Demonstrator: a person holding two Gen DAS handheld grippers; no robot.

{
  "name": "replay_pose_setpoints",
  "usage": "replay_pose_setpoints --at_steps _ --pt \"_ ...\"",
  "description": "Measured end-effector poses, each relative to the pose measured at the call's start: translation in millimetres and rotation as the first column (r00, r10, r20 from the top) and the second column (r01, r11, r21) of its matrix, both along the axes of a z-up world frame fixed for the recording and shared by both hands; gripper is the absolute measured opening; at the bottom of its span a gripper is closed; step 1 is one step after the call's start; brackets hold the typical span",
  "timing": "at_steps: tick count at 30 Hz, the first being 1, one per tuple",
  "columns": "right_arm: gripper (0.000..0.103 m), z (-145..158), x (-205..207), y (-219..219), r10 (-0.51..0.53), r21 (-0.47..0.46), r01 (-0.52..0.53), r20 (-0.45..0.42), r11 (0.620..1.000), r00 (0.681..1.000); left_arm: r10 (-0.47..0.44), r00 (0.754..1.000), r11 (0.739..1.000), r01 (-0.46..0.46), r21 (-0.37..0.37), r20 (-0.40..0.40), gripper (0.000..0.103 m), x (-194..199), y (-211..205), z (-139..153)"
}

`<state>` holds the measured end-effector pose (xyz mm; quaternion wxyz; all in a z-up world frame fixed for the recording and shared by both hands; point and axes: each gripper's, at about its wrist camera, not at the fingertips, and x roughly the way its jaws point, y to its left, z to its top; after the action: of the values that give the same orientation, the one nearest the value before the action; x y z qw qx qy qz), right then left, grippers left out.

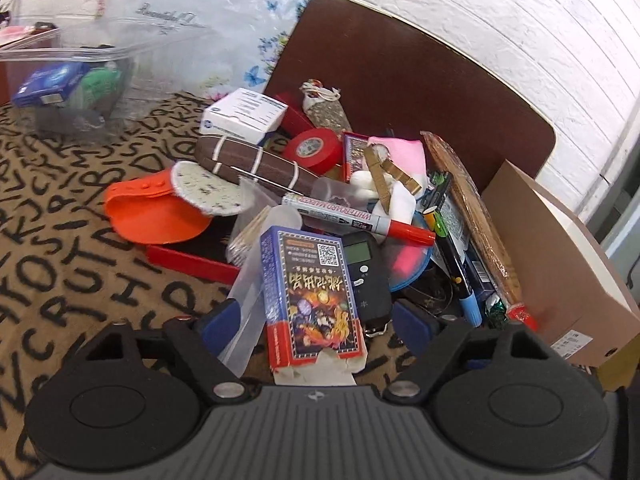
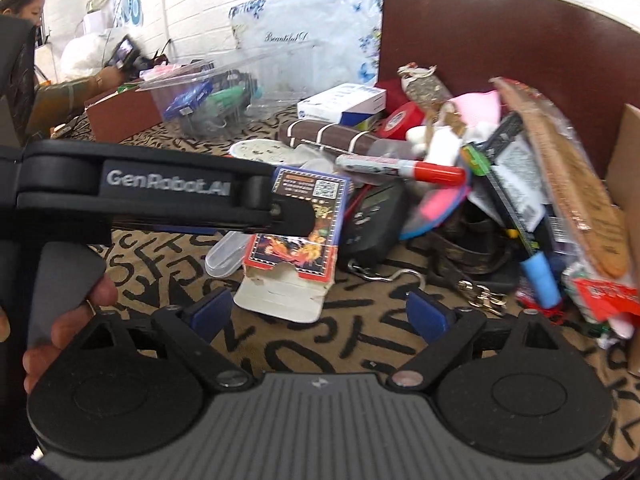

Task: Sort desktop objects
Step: 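Grasp the blue playing-card box with the left gripper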

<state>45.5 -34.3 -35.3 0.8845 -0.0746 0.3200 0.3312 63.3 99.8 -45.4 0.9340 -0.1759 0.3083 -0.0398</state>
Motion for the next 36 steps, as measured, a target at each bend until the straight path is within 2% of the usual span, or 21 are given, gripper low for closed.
replay_pose_setpoints --at_steps 1,8,10,12,13,14,16,17,23,26,36 --pt "0.082 -2 3 3 0.007 0.002 -0.007 -0.004 1.000 1.000 -0.007 1.000 1.000 0.007 0.003 -0.007 0.077 3 0 -1" --pt "0.074 -9 19 12 0.031 0.040 -0.030 -0.036 0.999 0.999 -0.006 1.000 1.000 0.006 0.014 -0.004 0.071 14 6 -4" --pt "0.068 -11 23 14 0.030 0.051 -0.028 -0.048 0.998 0.998 -0.001 1.000 1.000 0.001 0.010 -0.005 0.063 15 9 -4" --pt "0.067 -14 25 17 0.031 0.044 -0.028 -0.055 0.999 0.998 -0.012 1.000 1.000 0.012 0.015 -0.005 0.062 16 9 -4" --pt "0.064 -15 26 18 0.032 0.042 -0.029 -0.060 0.999 0.998 -0.019 1.000 1.000 0.019 0.023 -0.004 0.058 17 8 -4" --pt "0.055 -16 27 18 0.034 0.042 -0.032 -0.065 0.999 0.997 -0.026 1.000 0.999 0.026 0.033 -0.003 0.055 17 7 -4" --pt "0.044 -16 27 18 0.045 0.044 -0.042 -0.068 0.998 0.997 -0.053 0.999 0.998 0.053 0.037 -0.011 0.039 17 4 -5" --pt "0.039 -15 25 18 0.046 0.041 -0.044 -0.063 0.998 0.997 -0.059 0.998 0.998 0.059 0.031 -0.015 0.040 17 3 -5" --pt "0.038 -8 16 1 0.033 0.038 -0.030 -0.084 0.999 0.996 -0.096 0.995 0.995 0.096 -0.001 -0.036 0.039 4 -7 -3" --pt "0.038 -3 5 -15 0.028 0.019 -0.027 -0.089 0.999 0.996 -0.150 0.988 0.989 0.150 -0.004 -0.043 0.038 -7 -21 0" --pt "0.038 -4 -42 -85 -0.033 -0.032 0.028 -0.137 0.999 0.990 -0.327 0.939 0.945 0.323 -0.052 -0.107 0.038 -27 -77 -13"
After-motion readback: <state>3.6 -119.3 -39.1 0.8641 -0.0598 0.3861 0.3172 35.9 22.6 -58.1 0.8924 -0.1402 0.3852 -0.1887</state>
